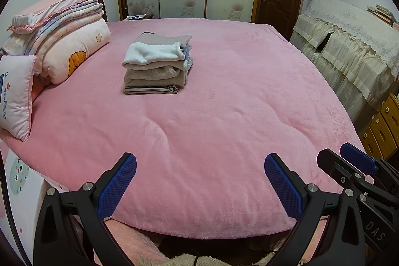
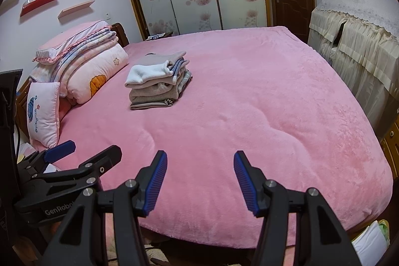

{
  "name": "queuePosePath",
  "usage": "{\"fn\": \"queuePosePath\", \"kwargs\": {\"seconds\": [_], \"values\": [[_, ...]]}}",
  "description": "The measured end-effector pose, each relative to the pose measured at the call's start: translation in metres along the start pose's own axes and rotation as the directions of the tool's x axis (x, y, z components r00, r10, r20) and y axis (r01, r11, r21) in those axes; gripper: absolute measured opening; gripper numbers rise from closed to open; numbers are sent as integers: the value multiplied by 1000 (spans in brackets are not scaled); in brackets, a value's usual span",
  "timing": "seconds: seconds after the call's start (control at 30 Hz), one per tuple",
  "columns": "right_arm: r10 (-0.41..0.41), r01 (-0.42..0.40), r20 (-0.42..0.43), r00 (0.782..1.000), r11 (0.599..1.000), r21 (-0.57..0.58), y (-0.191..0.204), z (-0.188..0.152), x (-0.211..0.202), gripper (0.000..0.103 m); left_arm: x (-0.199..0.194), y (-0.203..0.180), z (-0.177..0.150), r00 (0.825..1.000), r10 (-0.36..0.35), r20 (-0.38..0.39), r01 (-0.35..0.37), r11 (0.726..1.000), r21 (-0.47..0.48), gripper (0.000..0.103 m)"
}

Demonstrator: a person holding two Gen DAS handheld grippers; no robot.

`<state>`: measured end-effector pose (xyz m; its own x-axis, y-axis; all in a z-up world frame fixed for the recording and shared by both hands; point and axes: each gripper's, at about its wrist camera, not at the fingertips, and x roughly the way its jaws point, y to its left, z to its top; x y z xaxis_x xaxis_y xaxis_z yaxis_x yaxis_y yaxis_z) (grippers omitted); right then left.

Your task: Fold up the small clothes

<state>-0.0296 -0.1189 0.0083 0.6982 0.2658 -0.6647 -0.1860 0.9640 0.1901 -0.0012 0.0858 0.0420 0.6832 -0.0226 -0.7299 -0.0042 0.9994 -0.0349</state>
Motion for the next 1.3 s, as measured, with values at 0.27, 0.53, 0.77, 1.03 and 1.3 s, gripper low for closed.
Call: {"fn": "queuePosePath", "kwargs": {"seconds": [0.27,0.53,0.77,1.03,1.3], "values": [[0,0,0,1000,1000,0,-1,0,1,56,-1,0,-1,1000,1,0,-1,1000,0,102],[0,0,0,1000,1000,0,-1,-1,1,56,-1,2,-2,1000,1,-5,-1,1000,-3,102],[0,0,0,1000,1000,0,-1,-1,1,56,-1,2,-2,1000,1,-6,-1,1000,-4,102],[0,0,-1,1000,1000,0,-1,-1,1,56,0,2,-3,1000,2,-13,-2,1000,-4,101],[1,-1,0,1000,1000,1,-2,-1,1,56,0,1,-4,1000,2,-17,-2,1000,-8,101]]}}
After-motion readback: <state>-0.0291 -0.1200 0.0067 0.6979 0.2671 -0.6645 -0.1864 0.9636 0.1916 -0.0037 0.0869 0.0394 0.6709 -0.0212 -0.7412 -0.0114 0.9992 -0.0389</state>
